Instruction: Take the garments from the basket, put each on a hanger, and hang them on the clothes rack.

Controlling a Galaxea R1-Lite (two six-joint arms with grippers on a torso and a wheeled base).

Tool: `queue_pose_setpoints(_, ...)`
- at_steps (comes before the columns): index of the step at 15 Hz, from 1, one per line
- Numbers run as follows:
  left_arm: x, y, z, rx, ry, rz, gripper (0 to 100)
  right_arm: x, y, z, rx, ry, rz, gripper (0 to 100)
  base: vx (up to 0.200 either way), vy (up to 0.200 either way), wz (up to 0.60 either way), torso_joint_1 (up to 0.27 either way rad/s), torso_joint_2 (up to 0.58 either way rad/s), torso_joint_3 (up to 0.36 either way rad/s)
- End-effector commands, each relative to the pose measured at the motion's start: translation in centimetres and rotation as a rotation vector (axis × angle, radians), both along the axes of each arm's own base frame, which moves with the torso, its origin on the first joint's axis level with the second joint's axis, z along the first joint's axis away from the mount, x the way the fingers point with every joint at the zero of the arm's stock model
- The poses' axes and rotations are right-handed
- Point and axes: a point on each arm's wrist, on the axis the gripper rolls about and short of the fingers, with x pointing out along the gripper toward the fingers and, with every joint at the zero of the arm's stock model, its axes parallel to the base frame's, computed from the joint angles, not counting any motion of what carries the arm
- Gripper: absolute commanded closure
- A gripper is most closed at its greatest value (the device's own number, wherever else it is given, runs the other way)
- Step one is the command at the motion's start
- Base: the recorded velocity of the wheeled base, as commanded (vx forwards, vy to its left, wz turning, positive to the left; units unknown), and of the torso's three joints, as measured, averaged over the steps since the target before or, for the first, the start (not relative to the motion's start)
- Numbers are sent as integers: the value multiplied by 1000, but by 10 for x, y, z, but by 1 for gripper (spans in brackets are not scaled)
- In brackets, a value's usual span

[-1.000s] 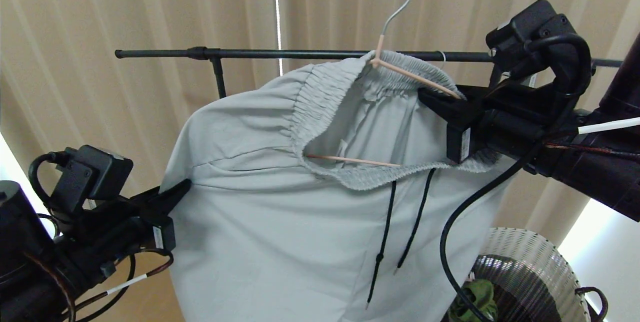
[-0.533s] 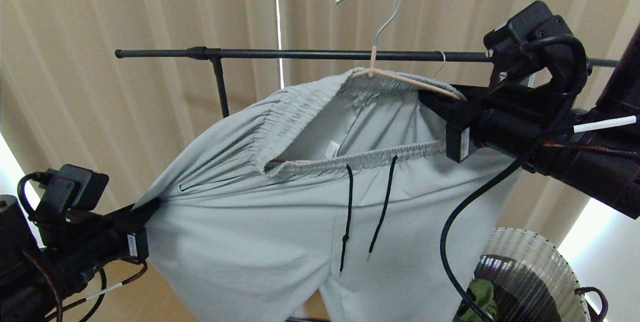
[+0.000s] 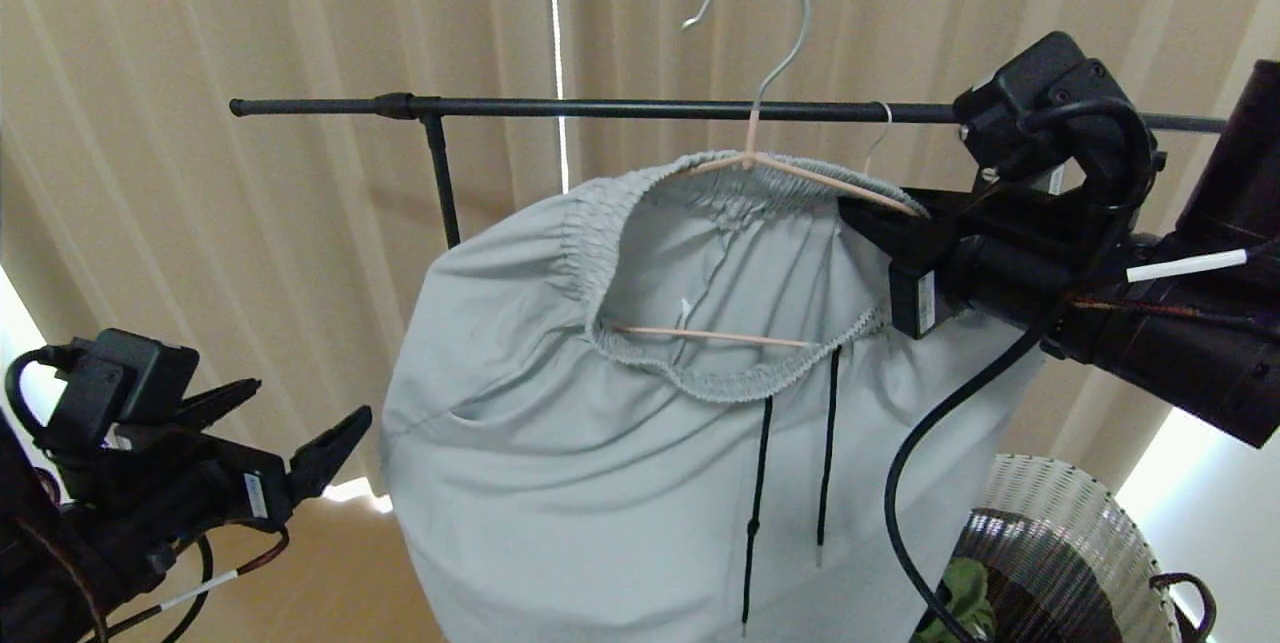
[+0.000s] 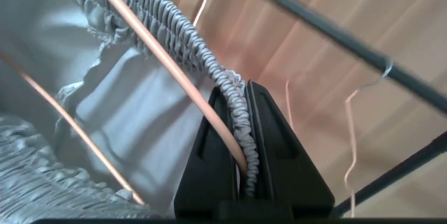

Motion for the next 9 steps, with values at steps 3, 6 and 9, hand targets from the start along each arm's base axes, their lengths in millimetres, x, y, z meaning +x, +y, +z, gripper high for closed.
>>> queue_pose_setpoints(3, -30, 4, 26, -136, -148, 8, 0, 8, -13, -13, -39, 50, -93, 100, 0, 0, 0, 0, 0, 0)
queue_pose_setpoints(6, -35, 4, 38, -216, -198, 0, 0, 15, -29, -21, -50, 124, -165, 100, 0, 0, 0, 0, 0, 0)
queue_pose_setpoints(9, -36, 6, 40, -214, -208, 8, 0, 12, -31, -28, -16, 163, -196, 100, 0, 0, 0, 0, 0, 0)
